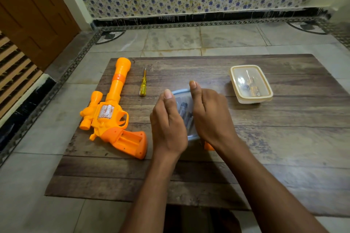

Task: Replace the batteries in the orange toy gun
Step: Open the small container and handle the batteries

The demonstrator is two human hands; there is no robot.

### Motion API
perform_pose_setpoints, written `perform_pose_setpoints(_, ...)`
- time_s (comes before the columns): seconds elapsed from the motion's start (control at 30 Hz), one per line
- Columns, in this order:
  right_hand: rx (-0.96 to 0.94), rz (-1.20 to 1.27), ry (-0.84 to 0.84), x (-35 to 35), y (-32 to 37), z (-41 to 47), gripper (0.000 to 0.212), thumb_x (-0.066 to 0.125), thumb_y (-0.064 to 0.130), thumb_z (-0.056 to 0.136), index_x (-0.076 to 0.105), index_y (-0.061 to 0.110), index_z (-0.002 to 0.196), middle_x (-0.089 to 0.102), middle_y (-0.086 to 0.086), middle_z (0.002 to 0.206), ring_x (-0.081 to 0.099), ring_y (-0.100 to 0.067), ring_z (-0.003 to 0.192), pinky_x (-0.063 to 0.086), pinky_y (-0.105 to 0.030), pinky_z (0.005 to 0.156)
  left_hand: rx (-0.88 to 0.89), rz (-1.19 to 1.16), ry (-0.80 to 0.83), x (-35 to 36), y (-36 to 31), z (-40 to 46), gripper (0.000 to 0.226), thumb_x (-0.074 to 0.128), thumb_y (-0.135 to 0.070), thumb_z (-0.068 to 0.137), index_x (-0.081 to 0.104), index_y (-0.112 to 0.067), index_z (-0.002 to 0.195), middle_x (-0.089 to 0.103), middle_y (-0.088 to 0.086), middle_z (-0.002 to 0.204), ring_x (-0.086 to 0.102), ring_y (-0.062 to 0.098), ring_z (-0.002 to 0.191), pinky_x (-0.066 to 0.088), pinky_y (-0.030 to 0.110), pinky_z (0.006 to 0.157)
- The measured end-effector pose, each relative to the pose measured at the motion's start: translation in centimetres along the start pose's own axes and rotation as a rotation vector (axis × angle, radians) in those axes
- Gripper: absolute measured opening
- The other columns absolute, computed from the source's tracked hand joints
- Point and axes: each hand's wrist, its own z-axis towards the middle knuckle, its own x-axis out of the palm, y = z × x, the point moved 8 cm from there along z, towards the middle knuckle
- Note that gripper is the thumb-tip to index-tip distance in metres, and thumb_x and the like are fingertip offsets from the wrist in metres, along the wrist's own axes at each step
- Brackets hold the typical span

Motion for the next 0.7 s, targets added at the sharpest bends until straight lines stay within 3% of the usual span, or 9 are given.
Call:
perform_pose_setpoints(0.07,-0.004,0.012,-0.033,-0.2,0.0,-0.2,0.055,0.029,0.045,0.110,0.037,0.030,0.058,0.044,0.008,0.051,0.046,-0.009,0.047,0.039,-0.035,0.049,0.025,0.018,-0.015,-0.1,0.2,0.0,0.037,0.033,-0.034,0.110,0.048,-0.031,0.077,0.056,-0.007,0.072,0.057,-0.003,0.068,0.042,0.019,0.061)
perform_pose_setpoints(0.2,0.002,0.051,-0.048,-0.2,-0.2,-0.8,0.056,0.031,0.048,0.109,0.045,0.024,0.061,0.051,0.004,0.053,0.051,-0.015,0.047,0.041,-0.040,0.048,0.031,0.050,-0.053,-0.3,-0.1,-0.1,0.038,0.034,-0.026,0.113,0.050,-0.027,0.079,0.055,-0.009,0.070,0.059,-0.009,0.068,0.038,0.008,0.058)
perform_pose_setpoints(0.27,0.003,0.022,-0.039,-0.1,0.1,-1.0,0.058,0.027,0.050,0.109,0.049,0.020,0.064,0.058,-0.002,0.057,0.055,-0.023,0.051,0.045,-0.044,0.051,0.018,0.057,-0.074,-0.5,-0.2,-0.2,0.038,0.034,-0.025,0.114,0.052,-0.017,0.082,0.053,-0.009,0.069,0.058,-0.006,0.067,0.037,0.009,0.057)
perform_pose_setpoints(0.33,0.006,-0.028,-0.047,0.1,0.2,-1.0,0.058,0.024,0.049,0.108,0.050,0.019,0.066,0.062,-0.007,0.061,0.057,-0.028,0.054,0.046,-0.048,0.054,0.025,0.074,-0.075,-0.5,-0.2,-0.2,0.036,0.032,-0.030,0.113,0.053,-0.018,0.086,0.054,-0.010,0.072,0.058,-0.001,0.069,0.037,0.014,0.060)
perform_pose_setpoints(0.47,0.067,-0.029,-0.020,-0.3,-0.5,-1.3,0.055,0.033,0.049,0.109,0.048,0.022,0.063,0.057,0.001,0.057,0.054,-0.016,0.050,0.043,-0.039,0.050,-0.049,0.068,-0.010,0.0,0.4,-0.1,0.038,0.034,-0.029,0.114,0.053,-0.021,0.083,0.056,-0.010,0.072,0.059,-0.009,0.068,0.039,0.008,0.058)
perform_pose_setpoints(0.53,0.143,0.003,0.048,-0.7,-1.7,-1.5,0.046,0.049,0.044,0.105,0.056,0.018,0.067,0.061,0.003,0.060,0.059,-0.010,0.055,0.047,-0.035,0.051,-0.118,0.069,0.036,0.3,1.6,0.2,0.038,0.035,-0.033,0.114,0.055,-0.015,0.087,0.057,-0.009,0.074,0.058,-0.004,0.066,0.038,0.012,0.057)
perform_pose_setpoints(0.63,0.283,0.141,0.108,-1.5,-3.4,-2.0,0.019,0.062,0.032,0.099,0.066,0.016,0.090,0.075,-0.003,0.078,0.074,-0.014,0.067,0.062,-0.043,0.054,-0.201,0.051,0.089,0.9,2.7,0.2,0.035,0.036,-0.041,0.112,0.057,-0.015,0.105,0.062,-0.007,0.084,0.060,-0.001,0.074,0.046,0.029,0.066)
perform_pose_setpoints(0.7,0.328,0.142,0.062,-1.8,-4.3,-1.8,0.016,0.063,0.033,0.099,0.067,0.018,0.097,0.077,-0.005,0.082,0.075,-0.015,0.067,0.063,-0.044,0.054,-0.203,-0.019,0.108,1.3,2.7,0.0,0.024,0.041,-0.038,0.112,0.055,-0.019,0.116,0.063,-0.011,0.094,0.064,-0.005,0.082,0.049,0.016,0.068)
